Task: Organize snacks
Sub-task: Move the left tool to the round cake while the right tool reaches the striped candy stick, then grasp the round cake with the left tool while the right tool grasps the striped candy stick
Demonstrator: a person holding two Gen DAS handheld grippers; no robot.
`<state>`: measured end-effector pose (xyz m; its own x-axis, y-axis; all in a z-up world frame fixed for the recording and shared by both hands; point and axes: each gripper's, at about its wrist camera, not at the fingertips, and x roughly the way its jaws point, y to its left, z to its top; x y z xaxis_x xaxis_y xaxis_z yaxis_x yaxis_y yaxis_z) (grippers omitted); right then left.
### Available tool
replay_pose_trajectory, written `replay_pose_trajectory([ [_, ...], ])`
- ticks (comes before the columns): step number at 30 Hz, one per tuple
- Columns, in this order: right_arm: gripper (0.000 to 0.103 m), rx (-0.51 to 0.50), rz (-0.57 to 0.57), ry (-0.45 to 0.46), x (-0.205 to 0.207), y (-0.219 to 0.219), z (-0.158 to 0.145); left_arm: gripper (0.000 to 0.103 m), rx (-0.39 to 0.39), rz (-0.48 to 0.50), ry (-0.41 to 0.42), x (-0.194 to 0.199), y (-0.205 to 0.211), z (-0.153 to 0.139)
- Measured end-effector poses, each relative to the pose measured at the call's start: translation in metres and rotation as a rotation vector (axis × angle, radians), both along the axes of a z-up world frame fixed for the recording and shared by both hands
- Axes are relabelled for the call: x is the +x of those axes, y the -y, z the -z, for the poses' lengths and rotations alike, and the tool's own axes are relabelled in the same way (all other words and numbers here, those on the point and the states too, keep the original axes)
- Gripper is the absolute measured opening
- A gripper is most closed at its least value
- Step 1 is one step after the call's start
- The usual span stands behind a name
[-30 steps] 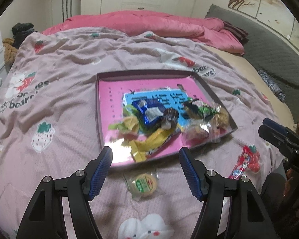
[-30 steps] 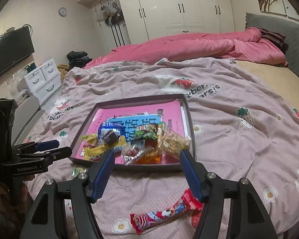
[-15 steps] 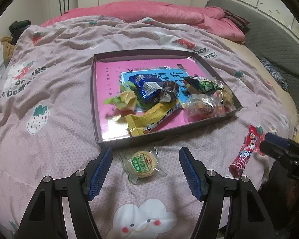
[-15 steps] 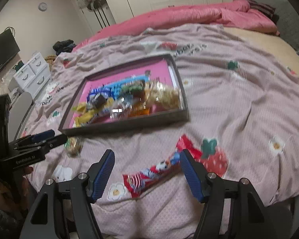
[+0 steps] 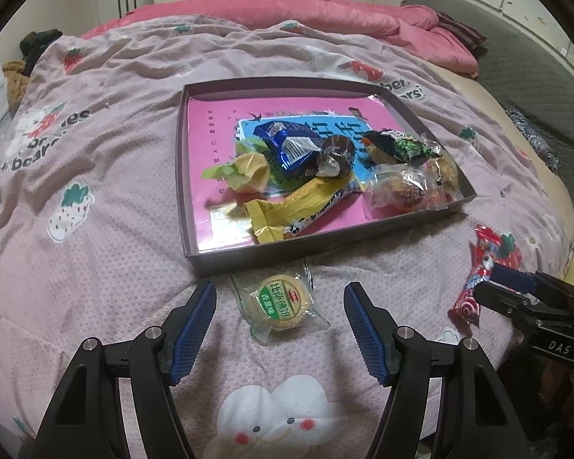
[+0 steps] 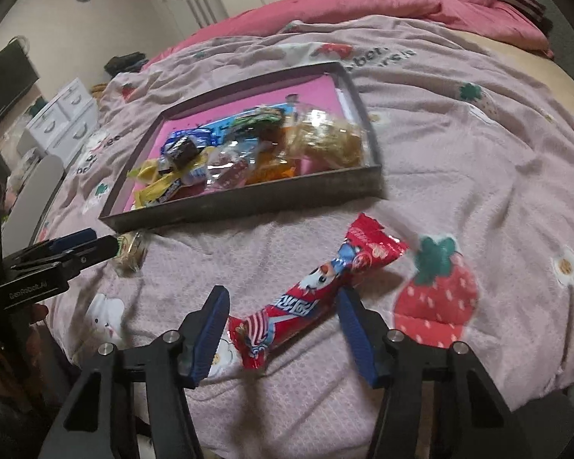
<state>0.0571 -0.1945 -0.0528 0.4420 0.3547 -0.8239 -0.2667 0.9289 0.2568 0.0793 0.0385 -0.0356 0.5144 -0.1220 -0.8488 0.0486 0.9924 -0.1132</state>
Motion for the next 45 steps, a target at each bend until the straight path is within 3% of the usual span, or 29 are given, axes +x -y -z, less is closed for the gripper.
replay_pose_trajectory([
  [5, 0.056, -0.008, 0.005, -0.031, 0.010, -0.006, 0.011, 0.071, -0.002, -0.001, -0.015, 0.002, 0.000, 0.005],
  [13, 0.057, 0.063, 0.087, -0.117, 0.033, 0.004, 0.031, 0.071, -0.014, -0.010, -0.050, 0.005, 0.001, 0.016],
  [17, 0.055, 0.036, 0.065, -0.075, 0.039, -0.003, 0.030, 0.071, -0.011, -0.016, -0.061, 0.007, 0.002, 0.021],
  [22, 0.032, -0.121, -0.068, 0.071, 0.042, -0.017, 0.029, 0.071, -0.012, -0.035, -0.085, 0.013, 0.003, 0.030],
  [24, 0.030, -0.138, -0.094, 0.088, 0.040, -0.017, 0.028, 0.071, -0.016, -0.042, -0.089, 0.015, 0.004, 0.034],
  [28, 0.022, -0.102, -0.084, 0.082, 0.039, -0.004, 0.024, 0.070, -0.038, -0.061, -0.094, 0.019, 0.003, 0.039],
  [32, 0.019, -0.023, -0.038, 0.076, 0.037, 0.016, 0.017, 0.045, -0.019, -0.067, -0.081, 0.021, 0.004, 0.039],
  [38, 0.017, 0.038, -0.011, 0.116, 0.035, 0.028, 0.001, 0.043, -0.068, -0.062, -0.060, 0.015, -0.003, 0.030],
  [45, 0.017, 0.084, -0.004, 0.189, 0.031, 0.031, -0.025, 0.042, -0.104, -0.051, 0.025, 0.005, -0.003, -0.001],
])
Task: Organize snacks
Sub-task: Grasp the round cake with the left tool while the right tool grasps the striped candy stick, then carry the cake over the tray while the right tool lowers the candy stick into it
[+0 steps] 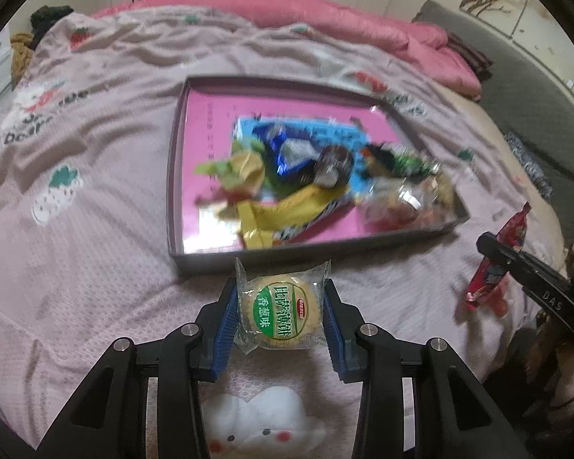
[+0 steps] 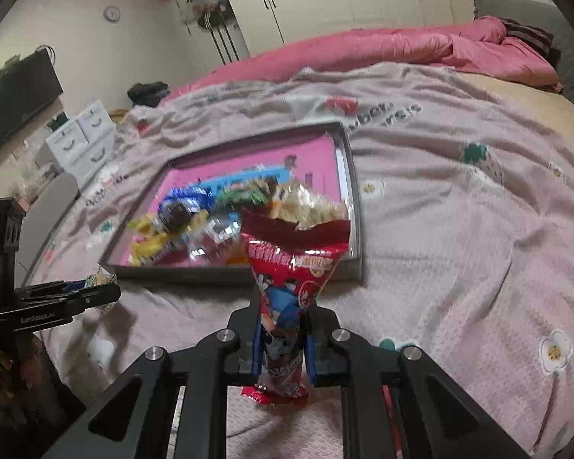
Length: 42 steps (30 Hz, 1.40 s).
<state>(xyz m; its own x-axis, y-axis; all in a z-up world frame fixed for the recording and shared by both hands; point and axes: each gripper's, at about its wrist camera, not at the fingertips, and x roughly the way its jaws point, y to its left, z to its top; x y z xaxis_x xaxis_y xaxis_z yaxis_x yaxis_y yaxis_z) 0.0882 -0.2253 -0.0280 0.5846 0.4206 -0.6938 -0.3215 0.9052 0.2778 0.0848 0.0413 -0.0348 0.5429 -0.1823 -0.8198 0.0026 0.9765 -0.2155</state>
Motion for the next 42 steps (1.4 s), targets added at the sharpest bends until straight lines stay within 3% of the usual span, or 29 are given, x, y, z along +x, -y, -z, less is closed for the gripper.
replay_pose_trajectory([
  [5, 0.017, -0.003, -0.021, 0.058, -0.002, -0.008, -0.018, 0.042, -0.004, -0.005, 0.055, -0.003, -0.001, -0.019],
  [20, 0.017, 0.027, -0.027, 0.143, 0.020, -0.023, -0.052, 0.042, 0.005, -0.042, 0.129, 0.013, -0.007, -0.039],
  [42, 0.017, -0.017, -0.021, 0.121, 0.059, -0.042, -0.035, 0.042, 0.047, -0.040, 0.114, 0.052, 0.000, -0.018],
])
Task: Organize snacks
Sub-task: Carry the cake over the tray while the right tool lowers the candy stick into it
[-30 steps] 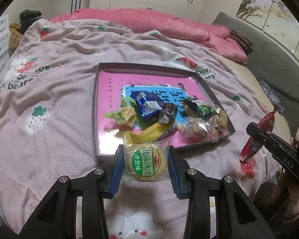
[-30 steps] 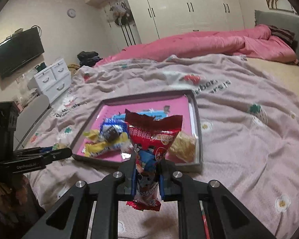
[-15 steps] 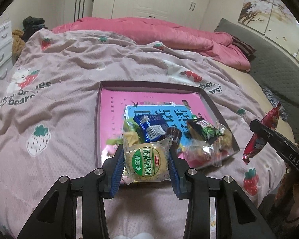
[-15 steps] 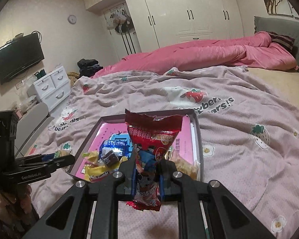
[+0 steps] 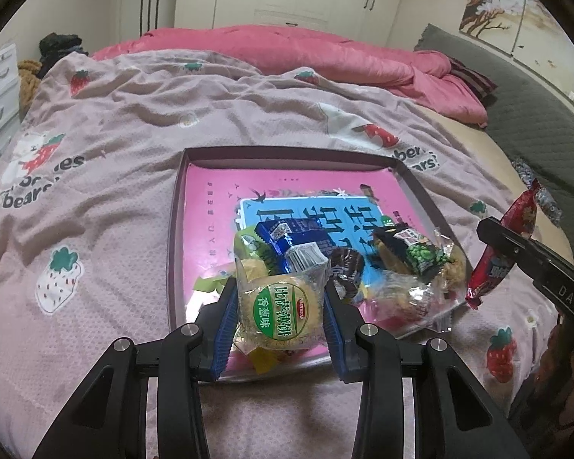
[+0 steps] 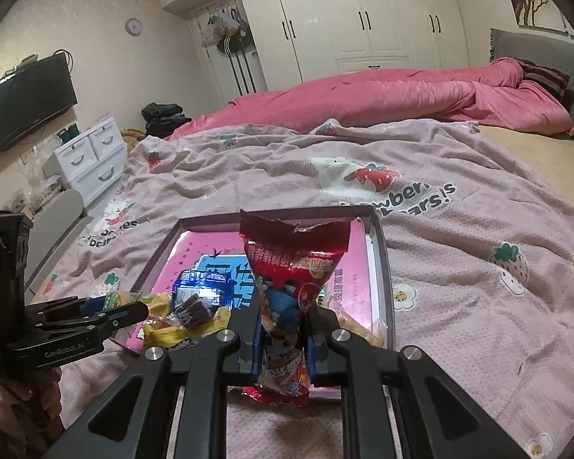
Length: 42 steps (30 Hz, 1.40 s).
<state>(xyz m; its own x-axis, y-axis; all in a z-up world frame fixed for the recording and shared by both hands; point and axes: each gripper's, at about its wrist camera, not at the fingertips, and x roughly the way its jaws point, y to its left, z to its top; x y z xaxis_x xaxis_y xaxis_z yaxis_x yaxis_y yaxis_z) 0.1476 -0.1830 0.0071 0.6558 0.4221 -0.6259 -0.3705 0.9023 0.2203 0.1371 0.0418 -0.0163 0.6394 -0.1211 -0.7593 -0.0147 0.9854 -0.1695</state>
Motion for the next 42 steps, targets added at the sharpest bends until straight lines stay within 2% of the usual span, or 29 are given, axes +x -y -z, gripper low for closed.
replay_pose_trajectory([
  [18, 0.017, -0.024, 0.012, -0.040, 0.026, -0.011, 0.018, 0.042, -0.011, 0.012, -0.012, 0.016, -0.002, 0.011],
  [42, 0.017, -0.077, 0.067, -0.068, 0.033, -0.003, 0.038, 0.043, -0.017, 0.032, -0.021, 0.023, 0.003, 0.019],
])
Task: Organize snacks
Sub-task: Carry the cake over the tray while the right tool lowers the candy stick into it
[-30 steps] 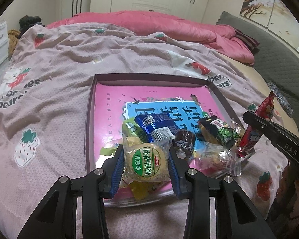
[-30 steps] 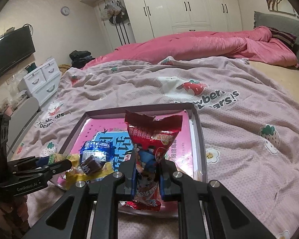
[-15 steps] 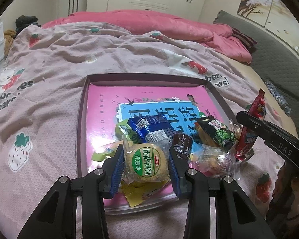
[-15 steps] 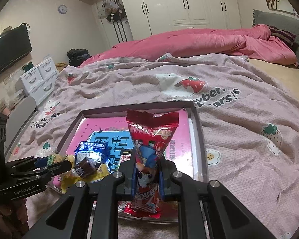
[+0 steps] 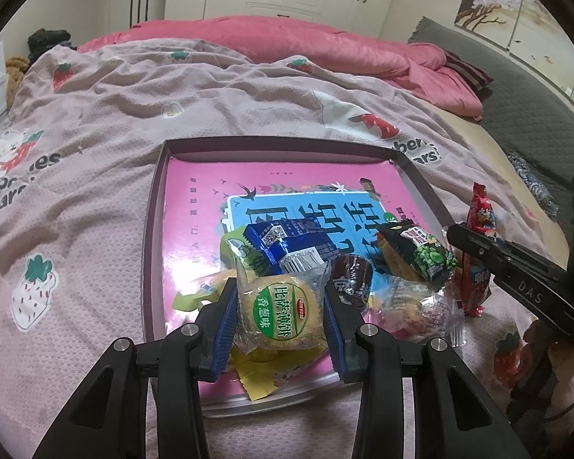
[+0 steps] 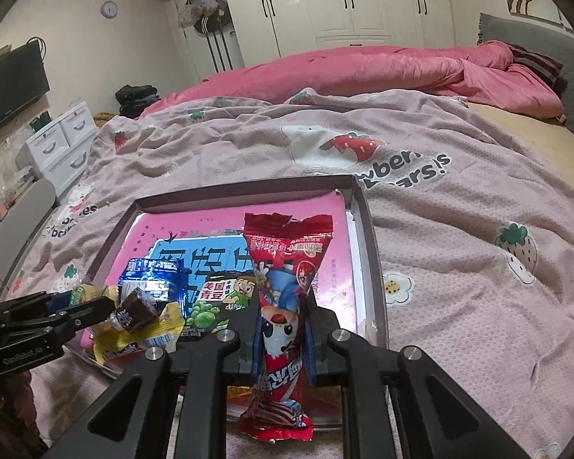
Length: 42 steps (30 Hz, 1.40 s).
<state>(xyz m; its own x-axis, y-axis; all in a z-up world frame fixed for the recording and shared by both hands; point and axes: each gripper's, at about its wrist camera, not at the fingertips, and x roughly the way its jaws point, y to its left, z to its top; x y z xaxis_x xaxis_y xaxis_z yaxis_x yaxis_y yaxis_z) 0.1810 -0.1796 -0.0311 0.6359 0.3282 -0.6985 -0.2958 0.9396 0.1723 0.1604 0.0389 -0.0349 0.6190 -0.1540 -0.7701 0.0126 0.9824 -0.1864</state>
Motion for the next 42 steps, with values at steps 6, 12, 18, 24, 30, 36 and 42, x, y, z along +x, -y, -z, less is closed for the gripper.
replay_pose_trajectory([
  [6, 0.017, -0.037, 0.049, -0.009, 0.007, 0.007, 0.005, 0.043, 0.001, -0.004, 0.000, 0.000, -0.001, 0.001],
  [12, 0.017, -0.024, 0.009, 0.000, 0.008, -0.006, 0.001, 0.043, 0.000, -0.003, -0.002, 0.000, -0.001, 0.003],
  [18, 0.018, 0.024, -0.021, -0.018, 0.012, -0.020, 0.002, 0.043, -0.004, -0.002, 0.000, 0.001, -0.003, 0.003],
  [24, 0.018, 0.053, -0.041, -0.045, 0.014, -0.033, 0.008, 0.043, -0.004, -0.007, 0.001, 0.001, -0.004, 0.002],
  [30, 0.018, 0.046, -0.030, -0.045, 0.015, -0.033, 0.011, 0.043, -0.003, -0.008, 0.003, 0.001, -0.005, 0.001],
  [36, 0.018, 0.038, -0.028, -0.044, 0.019, -0.033, 0.013, 0.043, 0.004, -0.007, 0.004, 0.002, -0.005, 0.001],
  [42, 0.018, 0.015, -0.002, -0.051, 0.021, -0.029, 0.017, 0.043, 0.009, -0.005, 0.005, 0.004, -0.004, 0.001],
])
